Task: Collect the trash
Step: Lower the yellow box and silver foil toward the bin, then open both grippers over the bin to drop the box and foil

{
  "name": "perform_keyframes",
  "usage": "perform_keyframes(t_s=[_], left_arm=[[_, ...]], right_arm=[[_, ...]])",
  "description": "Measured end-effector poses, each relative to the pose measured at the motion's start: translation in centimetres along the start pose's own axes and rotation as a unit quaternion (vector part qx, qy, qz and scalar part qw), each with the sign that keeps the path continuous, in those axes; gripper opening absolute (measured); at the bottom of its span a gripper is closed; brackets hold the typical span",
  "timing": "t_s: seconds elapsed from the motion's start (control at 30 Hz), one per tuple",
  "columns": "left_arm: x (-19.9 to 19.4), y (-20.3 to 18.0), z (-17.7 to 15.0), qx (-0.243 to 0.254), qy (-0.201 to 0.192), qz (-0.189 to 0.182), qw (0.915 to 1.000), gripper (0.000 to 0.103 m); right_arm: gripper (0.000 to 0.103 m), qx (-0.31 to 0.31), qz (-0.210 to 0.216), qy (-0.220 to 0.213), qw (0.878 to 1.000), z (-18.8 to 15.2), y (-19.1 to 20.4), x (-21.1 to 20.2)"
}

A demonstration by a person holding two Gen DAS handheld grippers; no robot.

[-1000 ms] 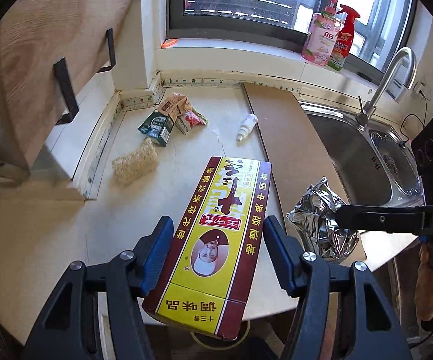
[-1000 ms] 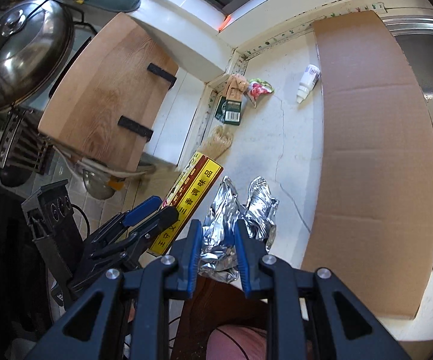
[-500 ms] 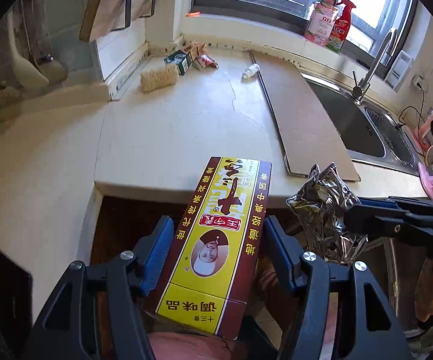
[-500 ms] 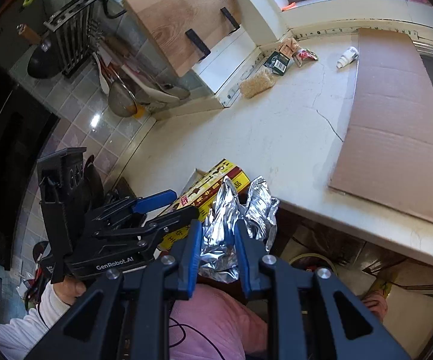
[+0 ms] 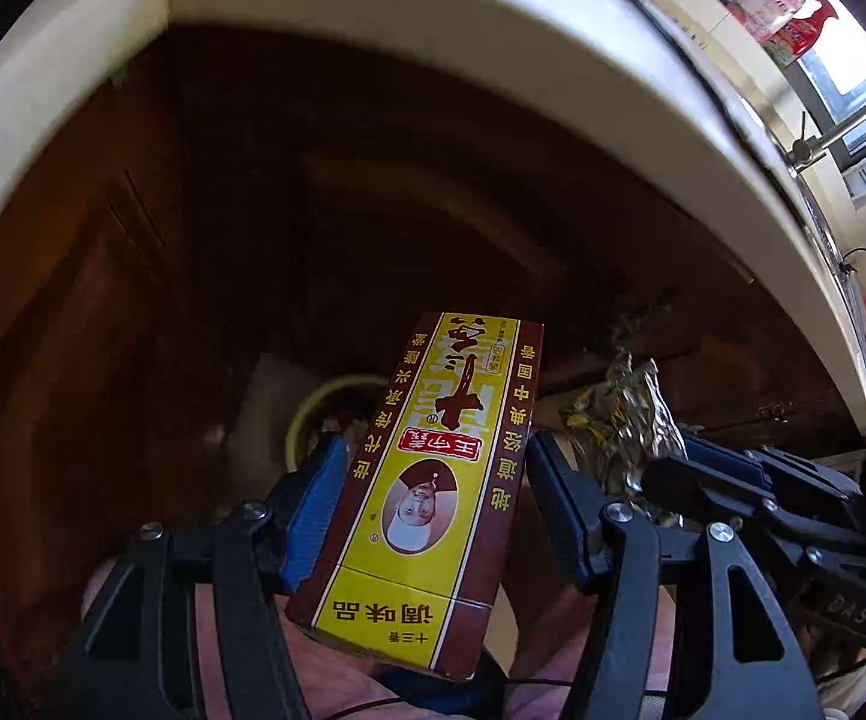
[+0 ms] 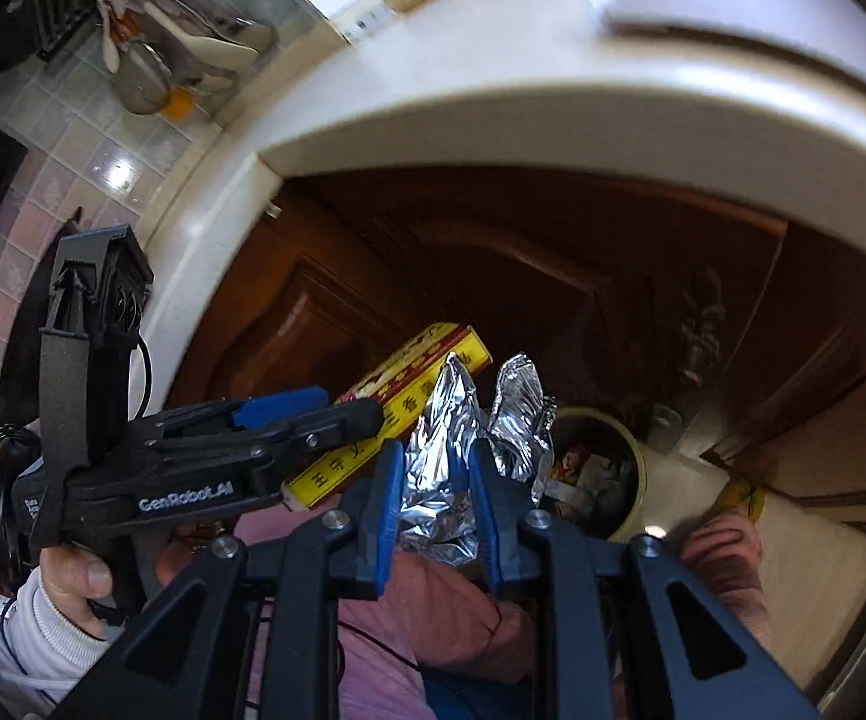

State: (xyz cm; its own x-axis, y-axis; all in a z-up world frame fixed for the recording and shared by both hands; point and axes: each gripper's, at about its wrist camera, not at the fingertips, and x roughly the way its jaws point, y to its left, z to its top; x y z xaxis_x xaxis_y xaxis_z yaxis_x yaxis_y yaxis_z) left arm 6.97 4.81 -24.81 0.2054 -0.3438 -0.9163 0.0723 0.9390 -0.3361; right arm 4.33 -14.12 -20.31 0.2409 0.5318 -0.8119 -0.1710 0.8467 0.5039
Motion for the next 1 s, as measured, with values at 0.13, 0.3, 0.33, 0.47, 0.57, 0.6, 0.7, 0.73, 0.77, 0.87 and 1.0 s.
perform_keyframes(t_s=[0.13, 0.3, 0.33, 0.47, 0.57, 0.6, 0.7, 0.73, 0.77, 0.87, 1.0], left_arm=[[2.3, 0.4, -0.4, -0.001, 0.015, 0.013, 0.9998, 0.06], [4.6, 0.2, -0.5, 0.008, 0.031, 0.019, 0.9993, 0.061], [5.0, 0.2, -0.5, 0.009, 0.033, 0.02, 0.9992, 0.061], [7.1, -0.2, -0.6, 0.015, 0.051, 0.024, 0.9983, 0.061], [8.9, 0.1, -0.6, 0.017, 0.072, 0.033, 0.9967, 0.063], [9.1, 0.3, -0.4, 0.015, 0.078, 0.033, 0.9963, 0.065], [9.8, 1.0, -0.8, 0.011, 0.085, 0.04, 0.9955, 0.078], [9.8, 1.4, -0.8, 0.009, 0.086, 0.042, 0.9953, 0.084], [9.9, 1.8, -0.9, 0.006, 0.086, 0.041, 0.9954, 0.085], [9.8, 2.1, -1.1, 0.004, 0.082, 0.045, 0.9956, 0.085], [9.1, 2.2, -1.2, 0.005, 0.071, 0.045, 0.9964, 0.086]], right_arm=[[0.023, 0.013, -0.003, 0.015, 1.0, 0.1, -1.3, 2.0], [0.024, 0.003, -0.022, 0.035, 0.999, 0.2, -1.5, 4.9], [0.024, -0.002, -0.026, 0.035, 0.999, 0.1, -1.6, 5.4], [0.025, -0.009, -0.042, 0.062, 0.997, -0.4, -2.2, 7.8], [0.025, -0.009, -0.051, 0.074, 0.996, -0.7, -2.8, 8.9], [0.025, -0.01, -0.054, 0.075, 0.996, -0.8, -3.0, 9.1], [0.025, -0.007, -0.059, 0.074, 0.995, -1.0, -3.3, 9.2], [0.027, -0.004, -0.06, 0.071, 0.996, -1.0, -3.5, 9.1], [0.029, -0.002, -0.062, 0.068, 0.996, -1.0, -3.5, 9.1], [0.033, -0.003, -0.068, 0.055, 0.996, -1.0, -3.4, 8.6], [0.033, -0.016, -0.07, 0.039, 0.997, -1.1, -2.8, 7.9]])
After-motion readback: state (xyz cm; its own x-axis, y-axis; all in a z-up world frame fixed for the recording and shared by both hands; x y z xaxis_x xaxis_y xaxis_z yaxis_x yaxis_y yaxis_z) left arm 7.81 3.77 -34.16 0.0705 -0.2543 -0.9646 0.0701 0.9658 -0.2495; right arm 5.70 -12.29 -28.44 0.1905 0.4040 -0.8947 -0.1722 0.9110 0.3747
